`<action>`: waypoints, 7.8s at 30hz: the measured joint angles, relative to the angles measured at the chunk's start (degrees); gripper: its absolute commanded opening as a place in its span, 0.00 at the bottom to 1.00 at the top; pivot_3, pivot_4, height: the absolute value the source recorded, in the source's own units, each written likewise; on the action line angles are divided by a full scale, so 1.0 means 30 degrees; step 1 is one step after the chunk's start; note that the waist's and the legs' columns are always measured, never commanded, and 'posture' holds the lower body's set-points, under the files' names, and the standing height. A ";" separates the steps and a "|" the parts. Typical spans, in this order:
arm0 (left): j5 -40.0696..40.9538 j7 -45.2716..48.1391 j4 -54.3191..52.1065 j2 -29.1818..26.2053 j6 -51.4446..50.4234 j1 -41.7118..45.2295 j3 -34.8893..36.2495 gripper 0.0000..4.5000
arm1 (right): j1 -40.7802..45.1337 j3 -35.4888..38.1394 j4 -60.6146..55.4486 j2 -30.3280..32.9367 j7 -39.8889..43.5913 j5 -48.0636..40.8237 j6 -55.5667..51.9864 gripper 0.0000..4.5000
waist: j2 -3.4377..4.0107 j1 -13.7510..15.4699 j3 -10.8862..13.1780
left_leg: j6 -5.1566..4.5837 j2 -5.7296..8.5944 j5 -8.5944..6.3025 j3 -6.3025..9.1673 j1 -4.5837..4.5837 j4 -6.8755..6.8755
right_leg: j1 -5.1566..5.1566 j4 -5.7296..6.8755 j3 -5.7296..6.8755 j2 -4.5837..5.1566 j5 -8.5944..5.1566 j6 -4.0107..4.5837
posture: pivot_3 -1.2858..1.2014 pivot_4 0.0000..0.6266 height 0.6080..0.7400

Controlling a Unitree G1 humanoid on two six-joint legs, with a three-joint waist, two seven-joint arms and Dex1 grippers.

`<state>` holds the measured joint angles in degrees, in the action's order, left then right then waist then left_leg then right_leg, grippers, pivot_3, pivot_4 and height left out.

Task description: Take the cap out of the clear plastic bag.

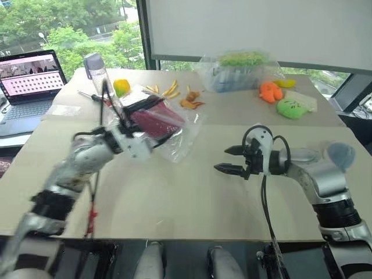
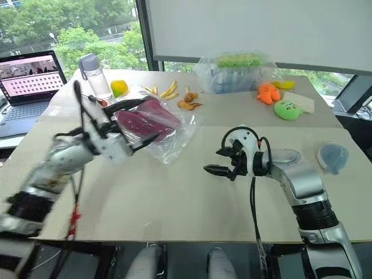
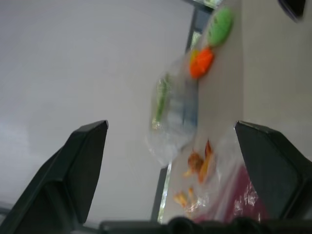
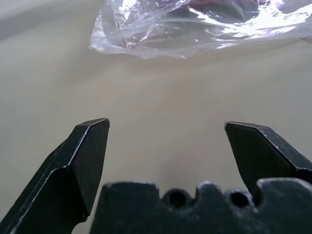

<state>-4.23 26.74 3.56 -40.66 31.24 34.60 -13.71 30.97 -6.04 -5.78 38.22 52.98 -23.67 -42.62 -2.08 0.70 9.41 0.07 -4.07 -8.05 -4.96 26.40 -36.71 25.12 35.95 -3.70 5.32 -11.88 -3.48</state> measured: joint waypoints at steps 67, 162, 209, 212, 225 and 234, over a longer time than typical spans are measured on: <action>-0.7779 -0.1945 0.1480 0.8602 -1.4726 0.2559 -0.1040 0.02 | 0.1884 0.4508 0.3900 -0.6475 -0.5722 -0.1872 -0.0014 1.00 | 0.0001 -0.0510 0.0002 | -0.0124 0.0038 0.0071 0.0097 0.0003 0.0005 | -0.0025 0.0017 -0.0023 -0.0030 0.0073 -0.0132 | 0.52 0.24 0.99; -0.6797 -0.1163 0.1229 1.0134 -1.6103 0.1785 -0.3041 0.00 | -0.5197 1.2107 -0.6283 0.2663 -0.0883 -1.3389 -0.7553 0.00 | 0.0008 -0.0688 0.0015 | -0.0126 0.0104 0.0071 0.0241 0.0004 0.0089 | -0.0032 -0.0067 -0.0023 -0.0043 -0.0077 -0.0130 | 0.52 0.24 0.99; -0.7094 0.1509 -0.2669 0.6022 -1.7966 -0.1427 -0.2831 0.00 | 0.0786 1.3781 0.9247 -0.7329 -1.9681 -1.6485 0.3536 0.67 | 0.0115 -0.0714 0.0037 | -0.0236 0.0078 0.0108 0.0290 -0.0017 0.0210 | -0.0127 -0.0283 0.0049 -0.0065 0.0164 -0.0078 | 0.52 0.24 0.99; -0.7092 0.1511 -0.2696 0.6178 -1.7939 -0.1290 -0.2860 0.00 | 0.0889 1.3537 0.9245 -0.6742 -1.9831 -1.6109 0.2807 0.88 | 0.0116 -0.0713 0.0038 | -0.0249 0.0081 0.0117 0.0289 -0.0015 0.0208 | -0.0132 -0.0288 0.0048 -0.0061 0.0152 -0.0027 | 0.52 0.24 0.99; -0.2863 0.5344 -0.3526 0.6836 -1.8550 -0.1853 -0.2368 0.57 | -0.5555 1.2524 -0.1075 0.1509 -1.0630 -1.6471 -0.3955 1.00 | 0.0156 -0.0688 0.0025 | -0.0269 0.0083 0.0111 0.0333 -0.0057 0.0221 | -0.0180 -0.0298 0.0068 -0.0080 0.0015 -0.0114 | 0.52 0.24 0.99; 0.5657 0.8870 -0.5466 0.7226 -2.3290 -0.1005 0.2142 0.99 | -0.2172 1.3194 -0.3696 0.1990 -0.8516 -1.8802 -0.2847 1.00 | 0.0146 -0.0638 0.0033 | -0.0144 0.0092 0.0036 0.0377 -0.0099 0.0128 | -0.0286 -0.0316 0.0068 -0.0083 0.0034 -0.0116 | 0.52 0.24 0.99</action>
<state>12.74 53.35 -12.84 -18.99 -38.63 31.58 -7.29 24.45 33.54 -16.87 44.19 27.43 -80.08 -51.16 -1.64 -1.21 9.51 -0.36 -3.80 -7.94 -3.83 26.11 -36.32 24.26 35.00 -3.49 5.07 -11.78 -3.83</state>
